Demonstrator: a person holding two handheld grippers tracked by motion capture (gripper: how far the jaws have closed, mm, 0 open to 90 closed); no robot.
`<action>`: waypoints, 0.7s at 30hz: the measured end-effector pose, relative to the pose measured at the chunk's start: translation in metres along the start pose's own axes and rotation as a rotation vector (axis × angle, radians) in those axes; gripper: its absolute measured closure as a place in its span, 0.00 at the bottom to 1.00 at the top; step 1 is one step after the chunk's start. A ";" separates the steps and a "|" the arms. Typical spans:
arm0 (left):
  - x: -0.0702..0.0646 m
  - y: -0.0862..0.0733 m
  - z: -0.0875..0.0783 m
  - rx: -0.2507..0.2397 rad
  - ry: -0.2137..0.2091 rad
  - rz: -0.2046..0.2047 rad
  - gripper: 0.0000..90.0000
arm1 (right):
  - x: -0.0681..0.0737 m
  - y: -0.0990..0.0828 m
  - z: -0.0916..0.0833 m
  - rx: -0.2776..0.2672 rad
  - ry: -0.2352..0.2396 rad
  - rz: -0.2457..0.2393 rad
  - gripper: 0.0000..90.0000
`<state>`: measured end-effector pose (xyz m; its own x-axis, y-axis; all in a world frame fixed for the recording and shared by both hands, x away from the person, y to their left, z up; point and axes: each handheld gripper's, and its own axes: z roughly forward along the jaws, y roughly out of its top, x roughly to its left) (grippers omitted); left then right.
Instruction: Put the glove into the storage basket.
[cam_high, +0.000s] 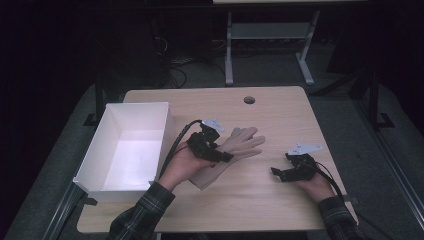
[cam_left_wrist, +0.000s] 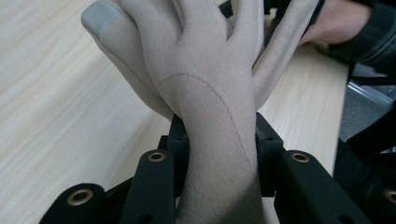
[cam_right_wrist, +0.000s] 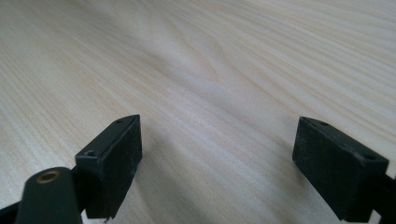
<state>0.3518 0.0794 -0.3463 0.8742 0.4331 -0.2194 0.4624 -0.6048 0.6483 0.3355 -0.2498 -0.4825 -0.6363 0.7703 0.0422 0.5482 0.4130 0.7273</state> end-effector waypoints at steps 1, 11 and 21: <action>0.000 0.003 -0.004 0.004 0.002 0.008 0.74 | 0.000 0.000 0.000 0.000 0.000 0.000 0.17; 0.011 0.017 -0.042 -0.014 0.026 0.013 0.74 | 0.000 0.000 0.000 0.000 0.000 0.001 0.17; 0.027 0.009 -0.081 -0.047 0.070 -0.010 0.74 | 0.000 0.000 0.000 -0.001 0.000 0.000 0.17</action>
<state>0.3678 0.1397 -0.2878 0.8562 0.4859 -0.1755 0.4622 -0.5686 0.6805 0.3356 -0.2498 -0.4825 -0.6362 0.7703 0.0424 0.5479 0.4124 0.7278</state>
